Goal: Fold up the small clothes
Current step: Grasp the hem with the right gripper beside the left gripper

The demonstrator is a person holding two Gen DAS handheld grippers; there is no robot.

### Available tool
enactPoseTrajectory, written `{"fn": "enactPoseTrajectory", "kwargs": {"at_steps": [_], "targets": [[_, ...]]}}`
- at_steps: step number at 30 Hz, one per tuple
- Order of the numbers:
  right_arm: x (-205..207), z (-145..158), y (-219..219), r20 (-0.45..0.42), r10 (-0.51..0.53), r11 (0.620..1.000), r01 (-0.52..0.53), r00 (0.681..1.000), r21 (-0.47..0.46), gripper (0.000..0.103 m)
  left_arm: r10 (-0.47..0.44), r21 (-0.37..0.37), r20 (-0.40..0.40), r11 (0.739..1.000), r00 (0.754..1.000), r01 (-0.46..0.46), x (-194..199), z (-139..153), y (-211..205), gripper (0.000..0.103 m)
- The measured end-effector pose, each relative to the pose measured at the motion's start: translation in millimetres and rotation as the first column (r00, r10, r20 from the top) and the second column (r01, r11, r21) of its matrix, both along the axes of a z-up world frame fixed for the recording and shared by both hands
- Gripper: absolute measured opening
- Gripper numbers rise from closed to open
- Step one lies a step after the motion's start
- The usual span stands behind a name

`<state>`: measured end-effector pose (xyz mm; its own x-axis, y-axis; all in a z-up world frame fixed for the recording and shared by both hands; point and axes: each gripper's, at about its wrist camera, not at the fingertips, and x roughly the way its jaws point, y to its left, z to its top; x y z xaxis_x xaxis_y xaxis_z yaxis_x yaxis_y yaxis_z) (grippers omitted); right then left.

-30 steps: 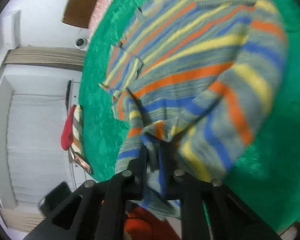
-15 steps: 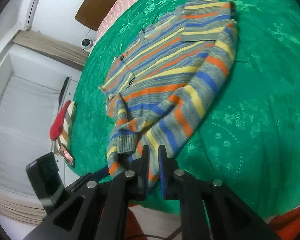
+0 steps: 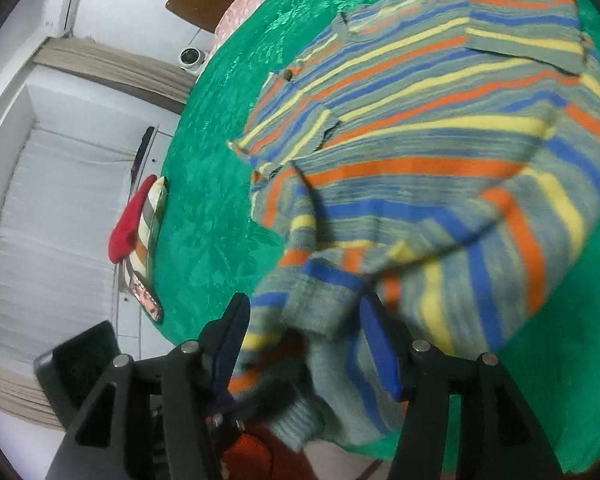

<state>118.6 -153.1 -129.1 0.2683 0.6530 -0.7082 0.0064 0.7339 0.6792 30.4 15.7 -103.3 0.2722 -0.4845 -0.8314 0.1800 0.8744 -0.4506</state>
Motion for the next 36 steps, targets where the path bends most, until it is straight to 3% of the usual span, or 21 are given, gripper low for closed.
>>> {"fn": "enactPoseTrajectory", "kwargs": {"at_steps": [1,2,5,8,11,14,17,21,23,25,27,28,30,32,33,34,35,36], "targets": [[1.8,-1.2,2.9,0.004,0.013,1.000,-0.013,1.000,-0.022,0.050,-0.007,0.001,-0.002,1.000,1.000,0.007,0.7,-1.8,-2.7,0.009],[3.4,-3.5,4.2,0.005,0.032,0.999,-0.032,0.999,-0.038,0.006,-0.009,-0.001,-0.008,1.000,1.000,0.009,1.5,-3.6,-3.2,0.009],[0.3,-2.0,-7.2,0.008,0.048,0.997,-0.047,0.999,-0.069,0.006,0.023,-0.038,-0.032,0.999,0.999,-0.025,5.6,-4.0,12.2,0.009],[-16.9,24.2,-47.1,0.059,0.027,0.998,-0.023,0.998,-0.060,0.005,0.098,-0.091,-0.053,0.991,0.994,-0.102,8.6,4.3,52.5,0.008],[-48.3,52.9,-106.5,0.082,-0.009,0.997,0.015,0.997,-0.074,0.005,0.141,-0.097,-0.046,0.985,0.989,-0.145,8.8,12.1,84.6,0.008],[-91.6,66.6,-164.8,0.069,-0.051,0.987,0.061,0.996,-0.149,0.006,0.121,-0.075,-0.062,0.989,0.991,-0.126,9.3,4.4,93.8,0.008],[-128.9,45.7,-195.4,0.021,-0.090,0.972,0.093,0.996,-0.216,0.006,0.071,-0.066,-0.121,0.995,0.990,-0.079,4.0,-19.9,78.7,0.009],[-140.3,3.0,-197.9,-0.023,-0.113,0.963,0.104,0.993,-0.250,0.015,0.010,0.022,-0.130,1.000,0.991,-0.007,-3.8,-41.0,51.1,0.012],[-140.6,-7.7,-202.9,-0.016,-0.144,0.964,0.136,0.990,-0.230,0.042,0.018,0.015,-0.116,1.000,0.993,-0.016,-7.6,-38.2,50.9,0.018],[-141.6,-11.7,-214.5,-0.009,-0.198,0.967,0.194,0.980,-0.165,0.063,0.027,-0.011,-0.101,1.000,0.994,-0.028,-9.1,-31.7,54.9,0.033],[-139.8,-9.4,-214.7,0.009,-0.205,0.971,0.205,0.979,-0.122,0.068,0.041,-0.006,-0.068,0.999,0.997,-0.042,-12.3,-25.8,55.5,0.054],[-137.1,-8.6,-211.9,0.010,-0.187,0.978,0.187,0.982,-0.097,0.068,0.042,-0.004,-0.056,0.999,0.998,-0.042,-13.4,-24.4,56.0,0.056],[-130.7,-9.4,-201.5,0.001,-0.137,0.988,0.137,0.991,-0.074,0.076,0.032,-0.006,-0.044,0.999,0.998,-0.033,-10.3,-24.9,50.1,0.058],[-128.2,-16.6,-181.4,-0.014,-0.061,0.993,0.059,0.998,-0.104,0.078,0.005,0.005,-0.048,1.000,0.999,-0.005,-8.5,-30.4,37.2,0.058],[-127.6,-20.3,-171.0,-0.018,-0.015,0.992,0.013,1.000,-0.127,0.077,-0.010,0.030,-0.048,0.999,0.999,0.011,-8.1,-34.1,30.8,0.043],[-127.9,-24.3,-164.1,-0.019,0.017,0.989,-0.020,1.000,-0.149,0.060,-0.024,0.099,-0.054,0.995,0.998,0.030,-6.7,-40.5,22.9,0.020],[-127.3,-27.7,-152.4,-0.027,0.077,0.975,-0.081,0.997,-0.206,0.007,-0.027,0.126,-0.079,0.991,0.997,0.037,-6.1,-45.0,24.8,0.003],[-127.0,-29.4,-149.0,-0.039,0.097,0.965,-0.104,0.995,-0.239,0.004,-0.014,0.102,-0.103,0.994,0.995,0.025,-5.8,-46.4,28.4,0.003]]}}
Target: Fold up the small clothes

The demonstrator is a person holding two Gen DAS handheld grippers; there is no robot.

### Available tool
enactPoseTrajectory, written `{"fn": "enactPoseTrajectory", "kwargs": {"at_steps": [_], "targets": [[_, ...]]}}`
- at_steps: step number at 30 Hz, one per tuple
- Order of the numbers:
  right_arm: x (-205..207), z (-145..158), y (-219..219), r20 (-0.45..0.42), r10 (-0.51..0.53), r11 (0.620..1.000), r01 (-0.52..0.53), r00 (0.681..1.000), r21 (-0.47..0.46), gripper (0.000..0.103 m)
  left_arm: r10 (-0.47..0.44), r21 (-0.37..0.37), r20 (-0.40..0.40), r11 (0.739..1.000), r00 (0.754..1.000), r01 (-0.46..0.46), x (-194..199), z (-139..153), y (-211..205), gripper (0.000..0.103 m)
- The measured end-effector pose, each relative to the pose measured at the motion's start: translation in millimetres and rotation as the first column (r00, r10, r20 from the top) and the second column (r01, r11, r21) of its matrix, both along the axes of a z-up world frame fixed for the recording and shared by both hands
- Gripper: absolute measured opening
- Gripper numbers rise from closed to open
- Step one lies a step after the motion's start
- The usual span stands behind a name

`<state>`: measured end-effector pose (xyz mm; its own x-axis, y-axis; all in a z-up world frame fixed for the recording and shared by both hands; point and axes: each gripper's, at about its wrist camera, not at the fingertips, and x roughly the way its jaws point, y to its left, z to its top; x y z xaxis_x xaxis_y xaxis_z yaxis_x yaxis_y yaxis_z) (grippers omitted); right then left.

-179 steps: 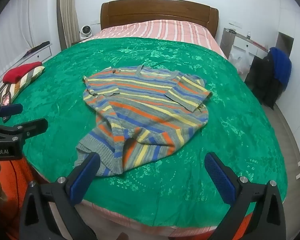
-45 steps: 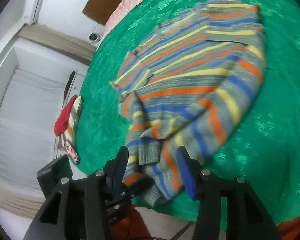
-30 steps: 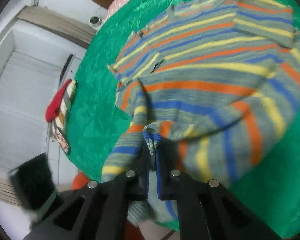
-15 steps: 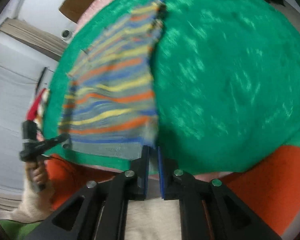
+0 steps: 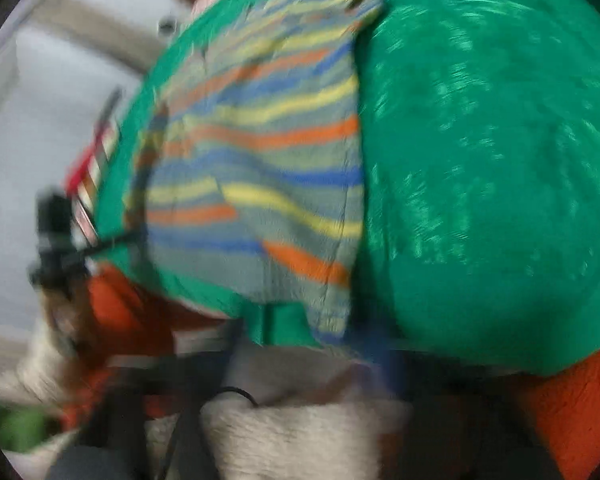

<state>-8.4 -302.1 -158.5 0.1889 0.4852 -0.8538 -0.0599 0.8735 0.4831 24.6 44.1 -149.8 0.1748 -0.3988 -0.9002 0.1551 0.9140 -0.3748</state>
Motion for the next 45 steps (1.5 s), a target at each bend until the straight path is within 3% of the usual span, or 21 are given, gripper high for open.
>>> {"fn": "enactPoseTrajectory", "kwargs": {"at_steps": [2,4,7,10,14,19,21,22,24,26,27,29,32,34,36,38,40,41,42,43,45], "targets": [[-3.1,8.9,-5.7,0.003,-0.013,1.000,0.013,1.000,-0.021,0.004,0.017,-0.046,-0.012,0.999,1.000,-0.017,-6.5,13.8,17.0,0.002],[-11.7,37.1,-22.7,0.015,-0.034,0.998,0.033,0.999,0.046,0.004,0.003,-0.074,0.006,0.997,1.000,-0.002,-20.4,35.1,33.4,0.002],[-19.3,62.0,-44.1,0.005,-0.063,0.988,0.062,0.998,0.141,0.004,-0.013,-0.077,-0.024,0.997,1.000,0.011,-38.7,41.9,47.9,0.002],[-17.5,40.0,-52.9,-0.085,-0.088,0.988,0.098,0.993,0.120,0.004,-0.009,0.018,-0.060,1.000,0.998,0.010,-43.6,20.0,49.7,0.002],[-10.7,-32.5,-44.4,-0.232,-0.123,0.992,0.117,0.965,-0.039,0.004,0.031,0.084,-0.130,0.996,0.991,-0.020,-35.9,-24.6,44.2,0.002],[1.3,-45.2,-31.8,-0.221,-0.154,0.986,0.135,0.963,-0.099,0.004,0.068,0.140,-0.120,0.989,0.990,-0.051,-33.7,-36.2,34.6,0.007],[-2.4,-39.7,-31.3,-0.221,-0.153,0.985,0.132,0.963,-0.108,0.013,0.076,0.167,-0.107,0.984,0.991,-0.058,-40.7,-26.9,34.0,0.016],[-5.4,-33.8,-33.9,-0.222,-0.151,0.985,0.128,0.963,-0.118,0.022,0.077,0.219,-0.068,0.974,0.995,-0.061,-47.3,-13.7,35.0,0.018],[-6.5,0.8,-40.4,-0.148,-0.132,0.975,0.102,0.980,-0.197,0.025,0.071,0.289,0.035,0.954,0.997,-0.078,-53.3,8.5,39.6,0.043],[4.7,51.8,-42.9,0.015,-0.075,0.938,0.076,0.997,-0.340,0.040,0.081,0.324,0.165,0.937,0.983,-0.132,-53.7,37.9,45.0,0.067],[12.8,69.6,-41.4,0.089,-0.041,0.912,0.074,0.995,-0.404,0.046,0.100,0.323,0.225,0.931,0.969,-0.171,-51.3,48.7,46.4,0.073],[40.9,106.3,-27.5,0.258,0.068,0.868,0.070,0.964,-0.492,0.071,0.157,0.293,0.316,0.922,0.936,-0.254,-38.9,63.2,49.4,0.074],[89.3,122.8,-0.1,0.378,0.191,0.868,0.024,0.906,-0.496,0.072,0.281,0.217,0.375,0.900,0.883,-0.379,-22.3,63.1,50.4,0.074],[129.1,114.2,31.2,0.409,0.312,0.841,-0.049,0.858,-0.538,0.071,0.350,0.200,0.395,0.870,0.849,-0.451,-16.0,56.8,59.1,0.074],[171.3,91.5,68.3,0.415,0.441,0.784,-0.117,0.796,-0.609,0.070,0.378,0.212,0.397,0.849,0.836,-0.484,-19.1,53.0,69.2,0.074],[211.9,56.8,90.1,0.363,0.508,0.709,-0.140,0.781,-0.691,0.067,0.398,0.221,0.389,0.835,0.831,-0.504,-27.7,44.6,81.1,0.074],[240.4,32.7,90.3,0.330,0.484,0.705,-0.137,0.811,-0.696,0.066,0.418,0.232,0.391,0.818,0.820,-0.527,-38.0,34.1,91.1,0.074],[252.0,21.8,80.5,0.304,0.449,0.722,-0.141,0.840,-0.677,0.051,0.425,0.250,0.392,0.804,0.816,-0.539,-40.6,29.5,96.6,0.074],[263.8,18.4,69.9,0.296,0.401,0.763,-0.138,0.867,-0.632,0.038,0.432,0.272,0.386,0.791,0.815,-0.548,-42.5,25.0,100.1,0.074],[269.0,21.7,56.0,0.302,0.342,0.792,-0.100,0.890,-0.603,0.000,0.444,0.293,0.374,0.777,0.814,-0.558,-46.1,18.9,106.6,0.074],[277.7,46.7,17.3,0.338,0.181,0.846,0.029,0.924,-0.533,0.002,0.479,0.286,0.353,0.762,0.804,-0.580,-48.7,11.5,116.7,0.074]]}}
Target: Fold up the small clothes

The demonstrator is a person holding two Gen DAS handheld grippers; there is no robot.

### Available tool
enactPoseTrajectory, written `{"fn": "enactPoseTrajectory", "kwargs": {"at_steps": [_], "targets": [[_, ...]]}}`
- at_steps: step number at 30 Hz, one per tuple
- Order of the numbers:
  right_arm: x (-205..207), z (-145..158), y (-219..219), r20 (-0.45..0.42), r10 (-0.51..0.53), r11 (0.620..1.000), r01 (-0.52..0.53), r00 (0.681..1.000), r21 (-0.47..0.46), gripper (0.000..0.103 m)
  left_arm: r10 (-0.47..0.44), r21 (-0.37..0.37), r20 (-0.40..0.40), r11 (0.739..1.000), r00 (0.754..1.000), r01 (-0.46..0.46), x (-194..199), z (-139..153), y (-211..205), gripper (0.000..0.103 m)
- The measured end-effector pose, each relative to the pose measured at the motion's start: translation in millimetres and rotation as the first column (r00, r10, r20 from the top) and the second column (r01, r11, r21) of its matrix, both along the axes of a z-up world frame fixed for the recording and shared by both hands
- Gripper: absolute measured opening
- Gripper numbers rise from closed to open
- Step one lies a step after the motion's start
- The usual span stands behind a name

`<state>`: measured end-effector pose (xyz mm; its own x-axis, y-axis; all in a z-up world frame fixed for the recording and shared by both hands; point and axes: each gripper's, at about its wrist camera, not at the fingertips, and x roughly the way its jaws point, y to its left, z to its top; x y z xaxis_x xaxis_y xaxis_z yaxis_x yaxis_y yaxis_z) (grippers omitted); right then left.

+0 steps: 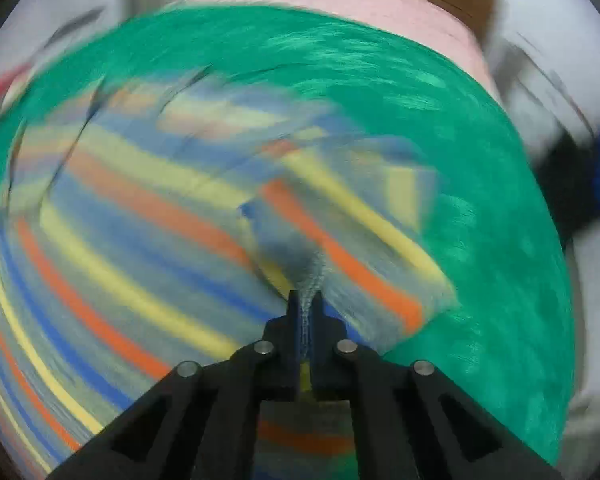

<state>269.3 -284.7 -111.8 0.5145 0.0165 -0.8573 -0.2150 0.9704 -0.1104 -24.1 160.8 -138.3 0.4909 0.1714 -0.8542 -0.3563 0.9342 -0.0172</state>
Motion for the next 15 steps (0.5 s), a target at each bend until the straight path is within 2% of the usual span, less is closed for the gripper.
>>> {"fn": "enactPoseTrajectory", "kwargs": {"at_steps": [3,4,5,6,8,10,15], "targets": [[-3.0,40.6,-76.5,0.085,-0.177,0.984,0.177,0.980,0.010,0.002,0.037,-0.037,0.001,0.999,0.999,-0.037,5.5,-2.8,6.4,0.074],[-4.0,53.0,-113.2,0.109,-0.260,0.965,0.261,0.960,0.008,0.002,0.042,-0.037,0.006,0.998,0.999,-0.042,6.7,-3.0,5.5,0.074],[-3.3,58.6,-131.8,0.117,-0.312,0.950,0.314,0.943,0.008,0.002,0.042,-0.030,0.008,0.999,0.999,-0.042,7.9,-3.2,3.4,0.074],[-6.7,65.2,-167.7,0.123,-0.399,0.916,0.402,0.909,0.005,0.002,0.039,-0.021,0.007,0.999,0.999,-0.039,8.4,-3.4,0.4,0.074],[-13.7,69.0,-214.2,0.117,-0.501,0.863,0.505,0.858,-0.007,0.002,0.030,0.004,-0.002,1.000,1.000,-0.030,8.7,-5.2,-6.3,0.074],[-22.4,64.1,-244.7,0.087,-0.538,0.841,0.541,0.838,-0.007,0.002,0.024,0.025,-0.008,0.999,1.000,-0.024,8.4,-6.1,-11.5,0.074],[-37.7,31.2,-254.8,-0.026,-0.556,0.831,0.555,0.831,-0.010,0.002,0.018,0.052,-0.012,0.998,1.000,-0.017,13.2,-4.6,-13.9,0.074]]}}
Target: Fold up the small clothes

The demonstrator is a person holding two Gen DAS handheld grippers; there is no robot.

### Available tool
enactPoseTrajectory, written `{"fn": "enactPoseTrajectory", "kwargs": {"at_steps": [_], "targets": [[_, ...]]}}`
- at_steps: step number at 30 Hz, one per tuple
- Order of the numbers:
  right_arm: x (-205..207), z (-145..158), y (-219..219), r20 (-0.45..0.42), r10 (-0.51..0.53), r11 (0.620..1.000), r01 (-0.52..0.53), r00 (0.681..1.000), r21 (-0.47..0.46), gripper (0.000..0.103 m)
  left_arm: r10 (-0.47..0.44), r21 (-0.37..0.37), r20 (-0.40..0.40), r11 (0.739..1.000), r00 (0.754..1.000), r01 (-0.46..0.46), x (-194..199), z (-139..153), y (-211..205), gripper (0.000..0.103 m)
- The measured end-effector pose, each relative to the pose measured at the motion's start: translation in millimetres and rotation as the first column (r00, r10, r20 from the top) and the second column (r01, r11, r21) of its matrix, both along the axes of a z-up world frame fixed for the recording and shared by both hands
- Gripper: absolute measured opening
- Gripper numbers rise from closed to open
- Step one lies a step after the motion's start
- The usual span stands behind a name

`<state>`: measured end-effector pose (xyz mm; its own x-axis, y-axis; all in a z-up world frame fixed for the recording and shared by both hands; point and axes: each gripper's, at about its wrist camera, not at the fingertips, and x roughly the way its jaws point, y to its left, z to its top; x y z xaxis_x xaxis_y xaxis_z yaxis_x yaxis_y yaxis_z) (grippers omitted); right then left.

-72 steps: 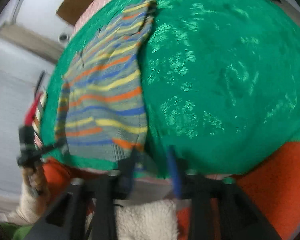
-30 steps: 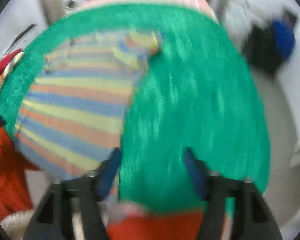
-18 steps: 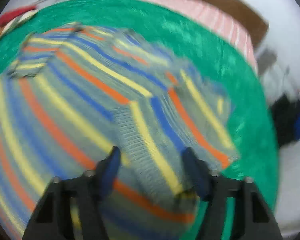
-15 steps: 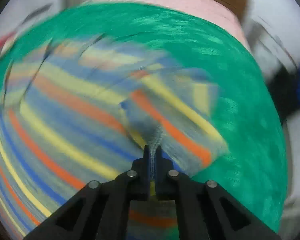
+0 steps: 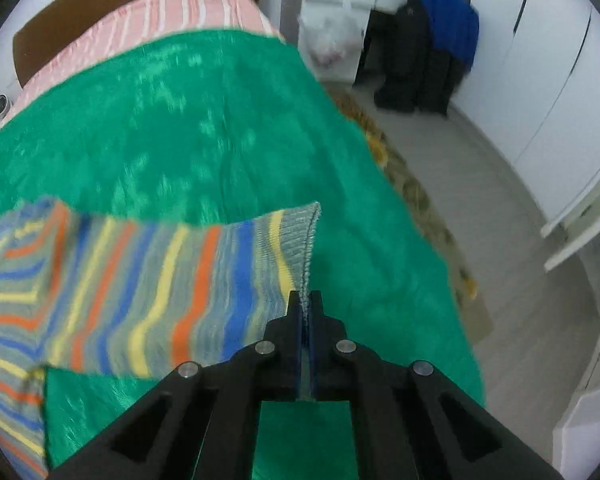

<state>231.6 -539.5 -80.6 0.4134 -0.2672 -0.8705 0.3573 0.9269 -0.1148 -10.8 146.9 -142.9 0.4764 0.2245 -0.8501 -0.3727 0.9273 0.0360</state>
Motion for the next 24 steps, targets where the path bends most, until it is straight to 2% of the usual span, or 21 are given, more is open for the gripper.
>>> {"fn": "enactPoseTrajectory", "kwargs": {"at_steps": [2,5,10,11,13,14,15,16,17,19,21,22,23,24], "targets": [[-10.4,-8.9,-8.5,-0.005,-0.010,1.000,0.010,1.000,0.003,0.001,-0.002,0.012,-0.003,1.000,1.000,0.002,1.7,-0.6,0.3,0.074],[-27.2,-5.9,-16.5,0.017,-0.038,0.999,0.038,0.999,0.015,0.001,-0.005,0.027,-0.006,1.000,1.000,0.005,2.5,-2.1,-1.7,0.074],[-21.0,-22.7,-31.7,-0.017,-0.060,0.998,0.061,0.998,0.031,0.001,-0.016,0.059,-0.010,0.998,1.000,0.016,4.1,-2.9,-6.1,0.074],[-19.2,-23.4,-32.8,-0.007,-0.064,0.997,0.064,0.998,0.044,0.001,-0.017,0.058,-0.010,0.998,1.000,0.017,3.9,-2.6,-5.8,0.074],[-22.4,-18.8,-39.0,0.040,-0.073,0.989,0.067,0.997,0.132,0.002,-0.016,0.050,-0.009,0.999,1.000,0.016,3.3,-2.3,-4.8,0.074],[-27.7,-13.9,-43.4,0.076,-0.080,0.979,0.064,0.994,0.192,0.010,-0.016,0.048,-0.008,0.999,1.000,0.016,3.2,-2.3,-4.4,0.074],[-35.3,-8.9,-46.3,0.094,-0.099,0.973,0.076,0.991,0.219,0.015,-0.016,0.048,-0.007,0.999,1.000,0.016,3.1,-2.4,-4.4,0.074],[-43.1,-4.9,-49.9,0.112,-0.122,0.966,0.093,0.986,0.240,0.025,-0.016,0.050,-0.007,0.999,1.000,0.016,3.3,-2.6,-4.7,0.074],[-49.3,-1.9,-51.6,0.129,-0.136,0.961,0.099,0.982,0.260,0.028,-0.017,0.051,-0.006,0.999,1.000,0.017,3.4,-2.8,-5.0,0.074],[-71.1,3.9,-56.1,0.161,-0.179,0.934,0.117,0.971,0.337,0.028,-0.018,0.054,-0.004,0.998,1.000,0.018,3.7,-3.3,-5.7,0.074],[-86.5,-3.0,-60.9,0.168,-0.225,0.876,0.124,0.960,0.466,0.028,-0.017,0.055,-0.003,0.998,1.000,0.017,3.8,-3.8,-5.8,0.074],[-93.5,-9.7,-61.8,0.157,-0.260,0.820,0.132,0.953,0.556,0.028,-0.015,0.055,-0.003,0.998,1.000,0.015,3.9,-3.8,-6.0,0.075],[-100.2,-13.6,-62.4,0.150,-0.281,0.782,0.136,0.948,0.608,0.028,-0.015,0.055,-0.002,0.998,1.000,0.015,3.9,-3.8,-6.1,0.075],[-102.9,-21.5,-61.3,0.138,-0.310,0.726,0.141,0.941,0.673,0.028,-0.015,0.056,-0.003,0.998,1.000,0.015,4.1,-3.8,-6.1,0.075]]}}
